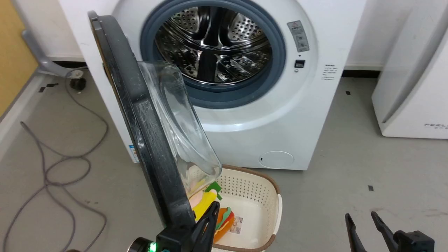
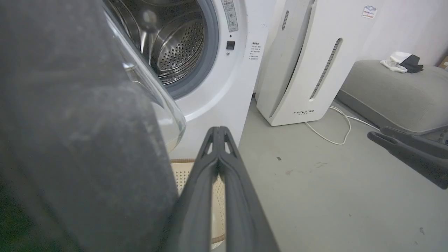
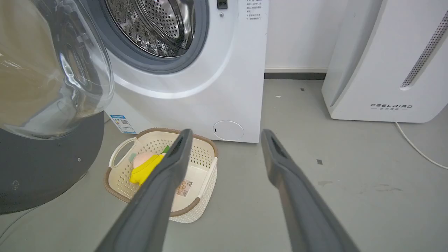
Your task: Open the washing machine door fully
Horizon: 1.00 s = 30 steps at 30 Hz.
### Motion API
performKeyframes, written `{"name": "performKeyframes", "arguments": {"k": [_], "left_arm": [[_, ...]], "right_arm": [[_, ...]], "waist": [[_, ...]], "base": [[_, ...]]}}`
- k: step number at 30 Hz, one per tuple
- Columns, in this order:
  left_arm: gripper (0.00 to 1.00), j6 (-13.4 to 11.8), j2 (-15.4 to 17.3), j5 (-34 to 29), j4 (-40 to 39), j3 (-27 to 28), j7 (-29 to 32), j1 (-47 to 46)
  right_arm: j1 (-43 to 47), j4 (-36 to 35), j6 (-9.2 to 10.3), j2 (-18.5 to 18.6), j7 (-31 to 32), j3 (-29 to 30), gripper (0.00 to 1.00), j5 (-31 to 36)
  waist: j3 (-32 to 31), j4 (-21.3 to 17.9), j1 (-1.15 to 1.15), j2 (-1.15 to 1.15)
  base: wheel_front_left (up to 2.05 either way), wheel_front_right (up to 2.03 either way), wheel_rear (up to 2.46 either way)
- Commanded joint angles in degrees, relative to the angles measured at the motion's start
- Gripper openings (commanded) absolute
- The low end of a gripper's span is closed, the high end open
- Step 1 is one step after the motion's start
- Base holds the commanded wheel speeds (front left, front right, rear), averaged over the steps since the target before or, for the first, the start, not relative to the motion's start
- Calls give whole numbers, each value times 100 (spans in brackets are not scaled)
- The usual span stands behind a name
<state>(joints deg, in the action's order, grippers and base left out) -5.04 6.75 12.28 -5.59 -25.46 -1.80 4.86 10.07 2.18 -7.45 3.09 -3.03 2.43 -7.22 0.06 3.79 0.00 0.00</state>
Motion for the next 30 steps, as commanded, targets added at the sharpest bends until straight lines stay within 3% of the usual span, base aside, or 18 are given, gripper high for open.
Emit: {"name": "performKeyframes", "arguments": {"k": [1, 21, 30], "left_arm": [[0, -78, 66, -8, -47, 76, -9, 76], [0, -550, 235, 112, -473, 532, -223, 517], [0, -767, 350, 243, -280, 970, -399, 534]], "right_arm": [[4, 21, -3, -22, 12, 1, 100, -15], [-34, 138, -3, -22, 68, 101, 100, -28], [-119, 190, -3, -22, 88, 103, 100, -38]], "waist": [[-7, 87, 0, 0], [71, 1416, 0, 0], [145, 1750, 0, 0]], "base": [[0, 0, 0], [0, 0, 0], [0, 0, 0]]}}
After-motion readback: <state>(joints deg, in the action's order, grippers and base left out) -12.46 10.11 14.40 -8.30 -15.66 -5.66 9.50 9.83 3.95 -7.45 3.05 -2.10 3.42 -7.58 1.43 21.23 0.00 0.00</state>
